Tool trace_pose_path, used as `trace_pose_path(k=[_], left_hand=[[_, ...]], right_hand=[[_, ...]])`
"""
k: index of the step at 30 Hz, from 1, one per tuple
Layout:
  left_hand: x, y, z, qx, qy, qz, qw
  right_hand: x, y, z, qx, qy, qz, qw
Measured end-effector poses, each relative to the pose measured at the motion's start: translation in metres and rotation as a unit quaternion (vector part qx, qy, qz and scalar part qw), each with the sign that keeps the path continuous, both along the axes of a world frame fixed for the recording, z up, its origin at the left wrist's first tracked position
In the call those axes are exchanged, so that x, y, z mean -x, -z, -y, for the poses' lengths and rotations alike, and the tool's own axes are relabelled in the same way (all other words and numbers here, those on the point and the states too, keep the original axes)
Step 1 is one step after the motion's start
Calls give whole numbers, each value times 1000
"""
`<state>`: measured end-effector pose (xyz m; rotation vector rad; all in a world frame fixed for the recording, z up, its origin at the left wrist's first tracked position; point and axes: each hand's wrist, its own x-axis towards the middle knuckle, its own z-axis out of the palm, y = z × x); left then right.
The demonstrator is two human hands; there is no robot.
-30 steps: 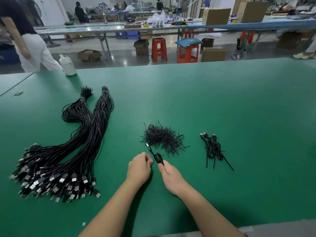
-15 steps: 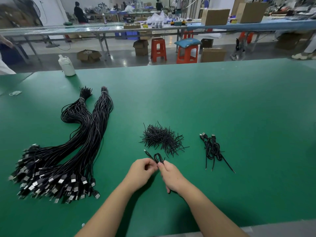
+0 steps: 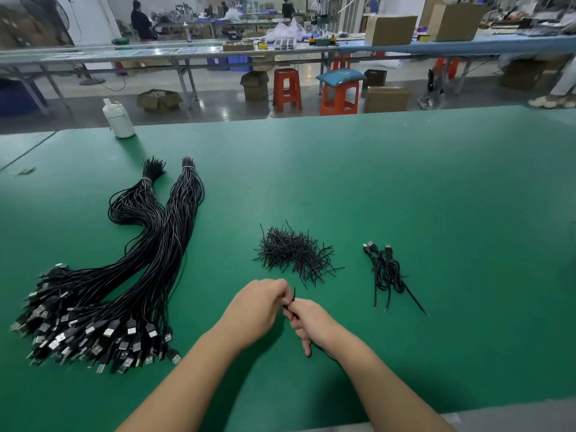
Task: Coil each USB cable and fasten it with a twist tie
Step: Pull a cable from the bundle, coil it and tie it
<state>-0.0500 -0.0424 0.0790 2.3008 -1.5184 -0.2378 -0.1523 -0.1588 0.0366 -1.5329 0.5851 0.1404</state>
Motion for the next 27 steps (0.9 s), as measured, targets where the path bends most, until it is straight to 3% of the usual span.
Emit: trace_pose_path(k=[6,10,15,20,27], left_hand=[[1,-6,8,15,-104,-155,982],[-1,-3,11,-11,-140,-156,978],[-1,-9,14,-55,-145,-132,979],[-8,-12,11,-74,-129,-117,982],[-11,-14,12,-89,-171,-81,978]], right_hand=[[3,-2,-4,4,-5,-6,1000],[11,7,-10,211,-56,-1,976],[8,14,-15,359,-82,-3,930],[5,12,-19,416,-114,-4,902],[3,5,-21,424,-133,-16,896]])
